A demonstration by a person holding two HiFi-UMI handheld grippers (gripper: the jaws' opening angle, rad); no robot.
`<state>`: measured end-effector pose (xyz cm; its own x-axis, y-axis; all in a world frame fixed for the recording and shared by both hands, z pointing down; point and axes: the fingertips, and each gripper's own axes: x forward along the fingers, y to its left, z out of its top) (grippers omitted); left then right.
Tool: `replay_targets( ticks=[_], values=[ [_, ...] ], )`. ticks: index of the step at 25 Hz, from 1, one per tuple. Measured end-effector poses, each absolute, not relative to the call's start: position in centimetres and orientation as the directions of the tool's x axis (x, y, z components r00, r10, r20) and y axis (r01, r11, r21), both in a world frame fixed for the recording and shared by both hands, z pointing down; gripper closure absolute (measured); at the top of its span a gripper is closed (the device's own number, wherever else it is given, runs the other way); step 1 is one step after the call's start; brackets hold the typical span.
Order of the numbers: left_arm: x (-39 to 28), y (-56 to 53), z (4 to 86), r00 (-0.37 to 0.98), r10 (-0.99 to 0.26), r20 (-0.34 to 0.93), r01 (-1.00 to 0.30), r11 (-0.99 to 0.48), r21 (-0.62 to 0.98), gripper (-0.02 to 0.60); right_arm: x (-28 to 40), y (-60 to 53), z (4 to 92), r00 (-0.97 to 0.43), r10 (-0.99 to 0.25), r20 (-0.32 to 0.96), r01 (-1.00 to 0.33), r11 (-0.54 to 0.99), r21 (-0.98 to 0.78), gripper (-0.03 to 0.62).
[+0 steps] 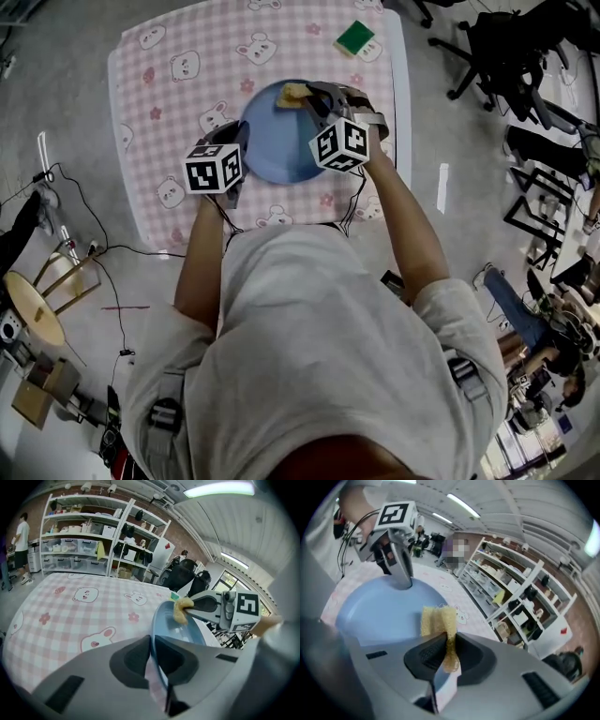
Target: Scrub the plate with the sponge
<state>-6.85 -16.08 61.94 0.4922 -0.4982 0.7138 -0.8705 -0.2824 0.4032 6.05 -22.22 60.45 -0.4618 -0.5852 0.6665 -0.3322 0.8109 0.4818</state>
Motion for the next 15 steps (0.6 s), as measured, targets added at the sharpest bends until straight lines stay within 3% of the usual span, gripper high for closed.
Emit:
replay_targets(
  ticks=[6, 15],
  values=[
    [-7.1, -16.0, 62.0, 0.496, -0.491, 0.716, -0.868, -0.273, 0.414, 0.543, 3.7, -21.8, 62.6, -0.461, -0.543, 0.702, -0.092, 0.816, 0.571, 0.537],
    [-7.0, -16.0, 62.9, 0.502, -0.475, 0.723, -0.865, -0.256, 0.432, 0.543, 4.6, -21.0, 64.7, -0.386, -0.544, 0.745, 0.036, 0.798, 0.602, 0.54]
  ],
)
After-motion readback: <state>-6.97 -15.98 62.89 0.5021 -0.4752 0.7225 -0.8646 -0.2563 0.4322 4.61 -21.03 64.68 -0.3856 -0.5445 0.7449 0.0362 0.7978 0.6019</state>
